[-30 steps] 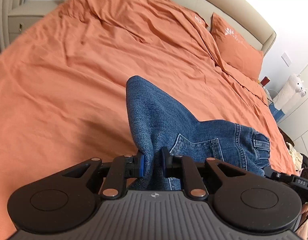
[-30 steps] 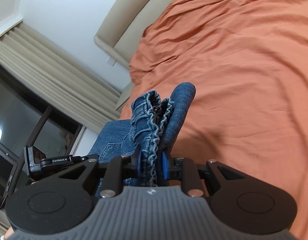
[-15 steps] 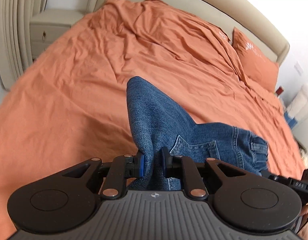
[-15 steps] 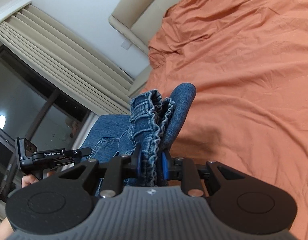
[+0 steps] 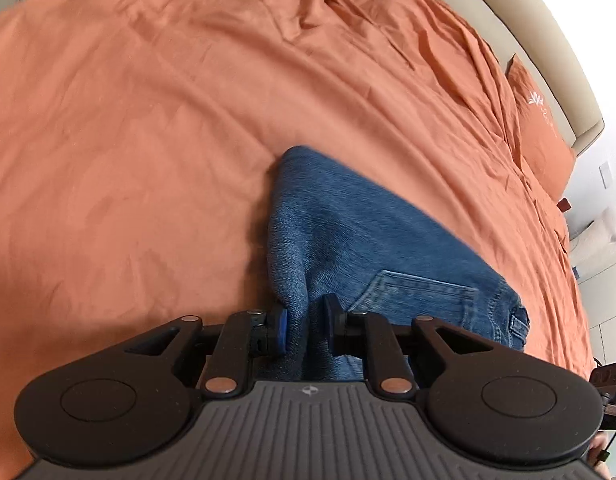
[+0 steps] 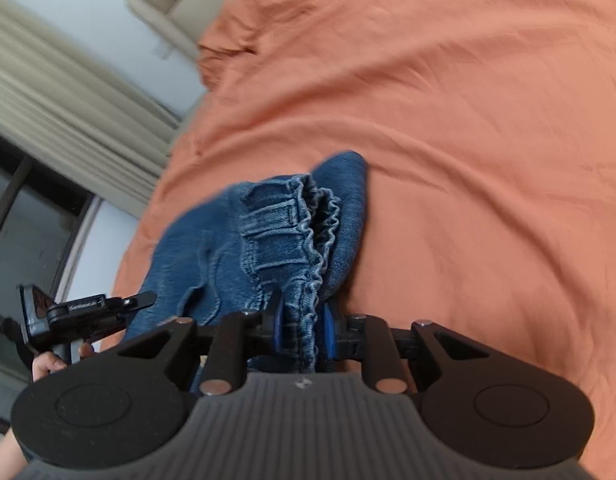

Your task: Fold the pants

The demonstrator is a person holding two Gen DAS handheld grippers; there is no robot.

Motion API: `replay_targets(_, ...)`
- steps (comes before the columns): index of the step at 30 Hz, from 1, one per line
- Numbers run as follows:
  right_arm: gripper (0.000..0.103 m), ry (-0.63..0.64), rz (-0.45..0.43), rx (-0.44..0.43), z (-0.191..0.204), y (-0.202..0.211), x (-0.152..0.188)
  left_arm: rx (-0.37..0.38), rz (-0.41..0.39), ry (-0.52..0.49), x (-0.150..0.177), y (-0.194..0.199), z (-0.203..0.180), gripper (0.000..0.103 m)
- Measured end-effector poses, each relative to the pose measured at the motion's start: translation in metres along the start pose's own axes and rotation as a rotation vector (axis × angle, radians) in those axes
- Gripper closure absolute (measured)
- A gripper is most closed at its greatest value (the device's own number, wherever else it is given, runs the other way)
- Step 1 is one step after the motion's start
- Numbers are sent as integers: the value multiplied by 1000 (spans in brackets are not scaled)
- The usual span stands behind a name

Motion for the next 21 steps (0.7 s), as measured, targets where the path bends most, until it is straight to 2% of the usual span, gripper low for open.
replay_targets(3, 88, 37, 0, 55, -5, -14, 3, 1, 11, 3, 1, -8, 7, 81)
replay_targets(5, 87, 32, 10, 61, -6, -16, 1, 12, 24, 22, 1, -7, 11, 75)
replay_targets(7, 83, 50, 18, 71, -2, -12, 0, 7, 29, 20, -2, 1, 9, 71)
replay_targets(8, 80, 79, 22, 79, 3, -8, -2, -8, 24, 0, -2, 6, 5, 70)
replay_targets(10, 64, 171, 2, 136, 17, 7, -2, -65, -7, -78, -1, 20, -6, 69)
replay_targets(12, 64, 292, -57, 213, 36, 23, -5, -134, -47, -171, 1, 32, -19, 69)
replay_targets(14, 65, 373, -100, 230, 56, 33, -11, -152, -69, -240, 3, 40, -32, 69)
replay_targets(16, 81, 429, -94, 186, 77, 29, -19, -150, -79, -272, 4, 43, -42, 69)
replay_targets(20, 84, 509, -49, 265, 94, -18, -36, -158, -83, -304, 8, 39, -60, 69)
replay_targets(21, 96, 496, -34, 294, 91, -31, -40, -163, -84, -314, 10, 40, -61, 69)
Point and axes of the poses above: each gripper's, at about its wrist camera, not at the fingertips, and y roughly against the way its jaws point, z to its left, x to its underside, the point moved 3 cm from there along -y, roughly the way its jaws point, and after that the axes turned 4 degrees about z, right-handed, at the moved point
